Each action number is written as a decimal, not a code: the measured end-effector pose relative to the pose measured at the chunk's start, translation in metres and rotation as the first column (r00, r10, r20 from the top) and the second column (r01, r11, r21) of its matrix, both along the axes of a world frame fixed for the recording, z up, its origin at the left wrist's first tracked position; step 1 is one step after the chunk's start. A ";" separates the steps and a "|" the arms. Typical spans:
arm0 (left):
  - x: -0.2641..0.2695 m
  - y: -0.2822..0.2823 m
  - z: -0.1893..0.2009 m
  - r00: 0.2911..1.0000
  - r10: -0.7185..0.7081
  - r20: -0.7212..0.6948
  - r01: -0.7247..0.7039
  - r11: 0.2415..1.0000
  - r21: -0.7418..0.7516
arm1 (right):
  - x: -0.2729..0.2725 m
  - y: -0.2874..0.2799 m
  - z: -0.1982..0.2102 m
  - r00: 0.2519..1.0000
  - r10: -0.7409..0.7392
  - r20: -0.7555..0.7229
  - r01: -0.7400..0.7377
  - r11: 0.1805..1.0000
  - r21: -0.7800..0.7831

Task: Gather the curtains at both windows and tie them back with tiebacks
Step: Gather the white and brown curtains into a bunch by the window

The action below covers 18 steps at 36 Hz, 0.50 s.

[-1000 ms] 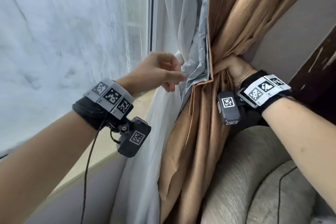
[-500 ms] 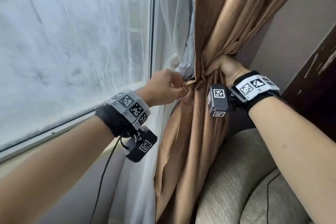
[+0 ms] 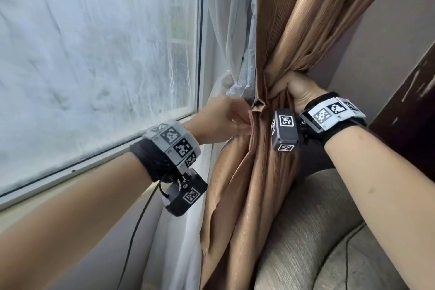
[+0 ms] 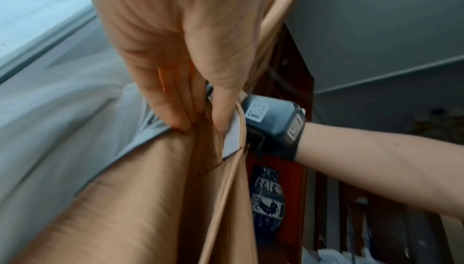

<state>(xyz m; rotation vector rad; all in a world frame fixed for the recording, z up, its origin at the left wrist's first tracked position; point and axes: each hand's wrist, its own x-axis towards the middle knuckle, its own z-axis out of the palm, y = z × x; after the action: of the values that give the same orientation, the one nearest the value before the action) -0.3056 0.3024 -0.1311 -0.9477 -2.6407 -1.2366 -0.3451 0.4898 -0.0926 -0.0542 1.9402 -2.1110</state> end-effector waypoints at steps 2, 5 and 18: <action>0.006 0.009 -0.002 0.987 0.098 -0.126 -0.103 0.994 -0.039 | 0.000 0.000 0.001 1.000 0.012 -0.001 -0.012 1.000 -0.022; 0.013 0.018 -0.006 0.950 0.232 -0.210 -0.229 0.973 0.037 | 0.001 -0.002 0.003 1.000 0.000 0.011 0.001 0.999 -0.047; -0.007 0.013 0.003 0.973 0.160 -0.168 -0.185 0.972 -0.146 | 0.001 -0.008 0.000 0.997 -0.077 0.030 0.077 0.997 0.011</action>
<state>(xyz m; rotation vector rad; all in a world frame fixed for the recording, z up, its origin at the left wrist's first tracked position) -0.3124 0.3158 -0.1286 -0.7776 -2.6628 -0.8865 -0.3436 0.4821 -0.0921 0.0552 1.9653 -2.1376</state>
